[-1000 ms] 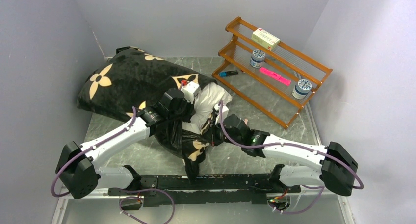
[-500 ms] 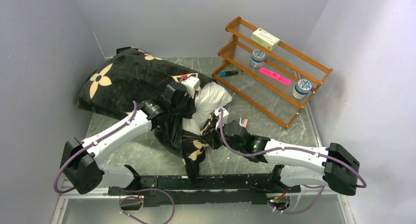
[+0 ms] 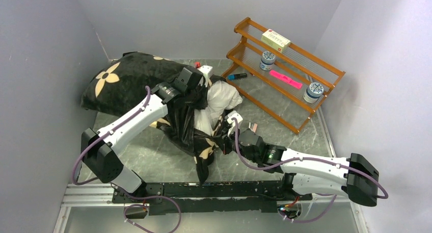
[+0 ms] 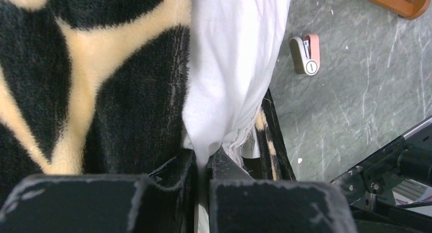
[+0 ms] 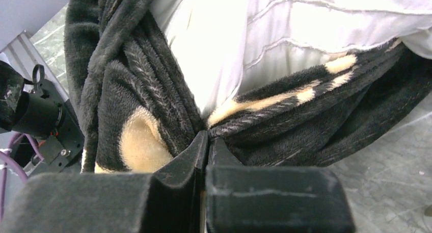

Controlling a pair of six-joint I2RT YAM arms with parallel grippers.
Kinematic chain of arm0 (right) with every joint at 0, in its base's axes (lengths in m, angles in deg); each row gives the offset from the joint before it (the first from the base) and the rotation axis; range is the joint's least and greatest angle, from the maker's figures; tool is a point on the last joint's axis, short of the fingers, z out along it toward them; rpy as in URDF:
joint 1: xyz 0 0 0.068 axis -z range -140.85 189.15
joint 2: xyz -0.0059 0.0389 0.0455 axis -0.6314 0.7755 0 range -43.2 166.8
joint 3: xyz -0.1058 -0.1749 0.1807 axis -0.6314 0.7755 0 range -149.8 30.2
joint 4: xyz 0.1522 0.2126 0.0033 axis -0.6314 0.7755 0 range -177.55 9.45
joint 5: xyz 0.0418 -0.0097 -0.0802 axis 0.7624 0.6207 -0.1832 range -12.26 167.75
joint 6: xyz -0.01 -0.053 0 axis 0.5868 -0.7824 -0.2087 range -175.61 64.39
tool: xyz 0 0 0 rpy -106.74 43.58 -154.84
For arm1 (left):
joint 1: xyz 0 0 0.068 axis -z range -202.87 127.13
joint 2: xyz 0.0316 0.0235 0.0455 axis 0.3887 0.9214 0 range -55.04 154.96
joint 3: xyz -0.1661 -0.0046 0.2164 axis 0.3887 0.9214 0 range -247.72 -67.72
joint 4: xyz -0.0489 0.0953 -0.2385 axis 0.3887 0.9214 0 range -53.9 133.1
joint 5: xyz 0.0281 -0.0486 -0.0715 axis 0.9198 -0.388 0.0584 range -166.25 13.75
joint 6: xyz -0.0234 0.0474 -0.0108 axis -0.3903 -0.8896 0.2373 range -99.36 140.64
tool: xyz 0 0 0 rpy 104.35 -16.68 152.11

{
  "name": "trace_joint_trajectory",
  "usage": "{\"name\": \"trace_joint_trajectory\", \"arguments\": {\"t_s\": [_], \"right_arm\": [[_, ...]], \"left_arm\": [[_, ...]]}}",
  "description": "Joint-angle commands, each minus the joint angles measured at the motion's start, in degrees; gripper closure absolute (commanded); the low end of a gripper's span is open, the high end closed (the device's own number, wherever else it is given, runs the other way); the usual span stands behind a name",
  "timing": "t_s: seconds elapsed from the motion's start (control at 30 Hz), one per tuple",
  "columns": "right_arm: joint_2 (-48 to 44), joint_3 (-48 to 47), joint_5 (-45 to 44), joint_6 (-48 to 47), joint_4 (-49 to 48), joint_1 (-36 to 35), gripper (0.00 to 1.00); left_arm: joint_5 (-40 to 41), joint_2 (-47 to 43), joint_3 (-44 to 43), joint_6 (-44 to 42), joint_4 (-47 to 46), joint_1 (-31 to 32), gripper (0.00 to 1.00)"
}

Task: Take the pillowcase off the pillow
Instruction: Remove the pillow from the pillowcase.

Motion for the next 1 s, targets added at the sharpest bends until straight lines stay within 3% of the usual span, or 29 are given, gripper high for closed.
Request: {"name": "trace_joint_trajectory", "arguments": {"t_s": [0.0, 0.3, 0.6, 0.7, 0.87, 0.97], "right_arm": [[1.3, 3.7, 12.0, -3.7, 12.0, -5.8, 1.0], [-0.8, 6.3, 7.0, -7.3, 7.6, -7.5, 1.0], [-0.9, 10.3, 5.4, -10.6, 1.7, -8.3, 1.0], [0.8, 10.1, 3.6, -11.0, 0.6, -8.3, 1.0], [-1.4, 9.7, 3.1, -10.0, -1.9, -8.1, 1.0], [0.2, 10.0, 4.8, -11.0, -4.2, -8.1, 1.0]], "left_arm": [[9.4, -0.8, -12.0, -0.3, -22.5, -5.9, 0.95], [9.2, 4.9, -16.6, 0.9, -24.5, -10.1, 0.95], [6.6, 11.2, -32.1, 3.5, -21.9, -13.6, 0.95], [4.0, 9.7, -28.5, 4.5, -23.6, -13.6, 0.95], [-1.9, 0.6, -9.2, 7.0, -31.7, -13.6, 0.95], [-0.9, -1.7, -6.0, 7.2, -32.5, -13.9, 0.95]]}}
